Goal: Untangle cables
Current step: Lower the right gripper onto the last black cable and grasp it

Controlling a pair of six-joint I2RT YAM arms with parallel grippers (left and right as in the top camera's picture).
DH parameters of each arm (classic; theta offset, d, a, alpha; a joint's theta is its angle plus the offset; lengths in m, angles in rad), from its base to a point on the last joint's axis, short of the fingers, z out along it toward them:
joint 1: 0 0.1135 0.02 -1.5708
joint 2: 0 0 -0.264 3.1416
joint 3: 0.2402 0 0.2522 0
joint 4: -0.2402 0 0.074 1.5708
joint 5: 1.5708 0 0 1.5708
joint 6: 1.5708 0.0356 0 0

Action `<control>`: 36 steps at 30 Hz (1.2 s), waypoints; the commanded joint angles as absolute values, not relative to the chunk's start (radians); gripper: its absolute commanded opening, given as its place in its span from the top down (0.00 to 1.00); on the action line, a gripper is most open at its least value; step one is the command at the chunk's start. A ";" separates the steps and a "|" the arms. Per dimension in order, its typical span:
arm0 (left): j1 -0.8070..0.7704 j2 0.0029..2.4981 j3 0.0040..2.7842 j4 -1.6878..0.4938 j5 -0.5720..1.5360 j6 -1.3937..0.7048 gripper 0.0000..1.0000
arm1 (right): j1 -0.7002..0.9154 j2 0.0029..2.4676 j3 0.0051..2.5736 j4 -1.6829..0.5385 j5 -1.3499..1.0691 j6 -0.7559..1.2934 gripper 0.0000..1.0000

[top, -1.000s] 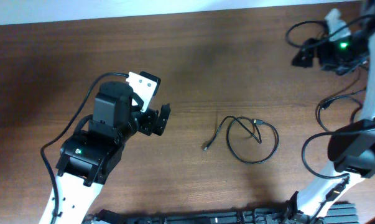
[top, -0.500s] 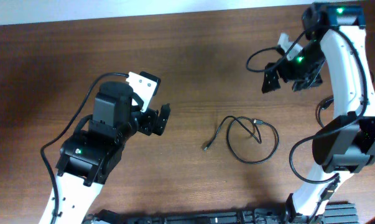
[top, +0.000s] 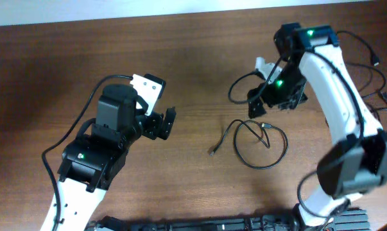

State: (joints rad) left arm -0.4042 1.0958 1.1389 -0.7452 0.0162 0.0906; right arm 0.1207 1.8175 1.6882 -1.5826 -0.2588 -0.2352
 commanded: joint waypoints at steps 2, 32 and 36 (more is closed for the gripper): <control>-0.398 1.091 1.150 -0.743 0.028 0.107 0.01 | 0.126 1.726 1.572 -1.538 -0.254 -0.219 0.01; -0.398 1.091 1.150 -0.743 0.028 0.107 0.01 | 0.186 1.609 1.042 -1.011 -0.276 0.009 0.52; -0.398 1.091 1.150 -0.743 0.028 0.107 0.01 | 0.186 1.609 1.042 -1.012 -0.276 0.009 0.85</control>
